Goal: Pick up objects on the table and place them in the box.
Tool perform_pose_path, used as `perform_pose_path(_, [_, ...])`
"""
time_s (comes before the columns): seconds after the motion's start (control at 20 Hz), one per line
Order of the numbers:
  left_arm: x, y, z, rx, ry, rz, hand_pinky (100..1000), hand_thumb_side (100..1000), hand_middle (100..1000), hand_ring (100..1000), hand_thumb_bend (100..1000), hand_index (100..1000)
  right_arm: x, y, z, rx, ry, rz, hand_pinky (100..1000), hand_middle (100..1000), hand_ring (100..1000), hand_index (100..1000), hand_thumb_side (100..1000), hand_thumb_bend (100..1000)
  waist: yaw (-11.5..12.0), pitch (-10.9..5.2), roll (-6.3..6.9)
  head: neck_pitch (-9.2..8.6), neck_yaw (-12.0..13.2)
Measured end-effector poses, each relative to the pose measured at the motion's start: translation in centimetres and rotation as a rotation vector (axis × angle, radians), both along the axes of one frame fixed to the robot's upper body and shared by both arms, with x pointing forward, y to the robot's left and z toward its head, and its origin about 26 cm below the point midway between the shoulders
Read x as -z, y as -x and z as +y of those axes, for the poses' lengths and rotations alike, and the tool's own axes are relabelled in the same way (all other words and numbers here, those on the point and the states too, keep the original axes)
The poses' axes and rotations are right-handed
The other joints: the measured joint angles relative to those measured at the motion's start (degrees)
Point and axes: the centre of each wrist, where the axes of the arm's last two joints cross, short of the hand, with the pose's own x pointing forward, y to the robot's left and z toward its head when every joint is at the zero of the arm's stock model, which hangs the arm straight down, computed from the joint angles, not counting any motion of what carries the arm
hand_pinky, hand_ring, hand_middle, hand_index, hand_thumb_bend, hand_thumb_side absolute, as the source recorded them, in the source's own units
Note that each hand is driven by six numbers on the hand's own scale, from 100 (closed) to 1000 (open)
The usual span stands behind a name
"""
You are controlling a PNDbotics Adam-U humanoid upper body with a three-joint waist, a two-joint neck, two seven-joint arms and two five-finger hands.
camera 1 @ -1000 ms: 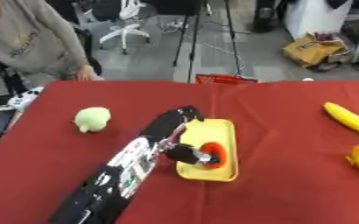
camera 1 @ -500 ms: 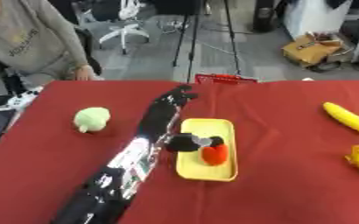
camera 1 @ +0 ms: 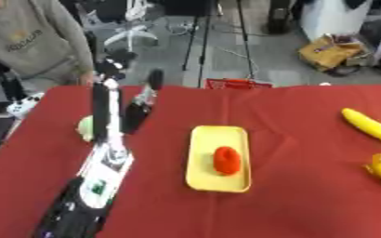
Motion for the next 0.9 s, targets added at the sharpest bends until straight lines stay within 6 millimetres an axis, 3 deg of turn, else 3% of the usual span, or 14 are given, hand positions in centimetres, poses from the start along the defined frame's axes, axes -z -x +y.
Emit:
perform_pose_path(0.2, [0.8,1.5,3.8,-0.048,0.168,-0.028,683,1000,791,733,660,783,0.0,0.0,-0.1,0.005,-0.002,-0.001,627,779,682,854,676,100,0.2,0.00,0.00,0.00,-0.3])
perform_pose_path(0.4, [2.1,2.5,6.0,-0.056,0.269,-0.045,683,1000,792,737,648,782,0.0,0.0,-0.1,0.008,-0.003,-0.001,627,780,682,854,676,100,0.3,0.00,0.00,-0.01,-0.5])
perform_pose_path(0.6, [2.6,3.1,7.0,-0.056,0.304,-0.074,686,1000,796,753,649,784,0.0,0.0,-0.1,0.008,-0.003,-0.002,627,780,682,855,676,100,0.4,0.00,0.00,-0.01,-0.7])
perform_pose_path(0.9, [2.6,3.3,6.9,-0.036,0.310,-0.097,685,1000,796,758,650,783,0.0,0.0,-0.1,0.008,-0.003,-0.003,627,780,682,854,675,100,0.2,0.00,0.00,-0.01,-0.9])
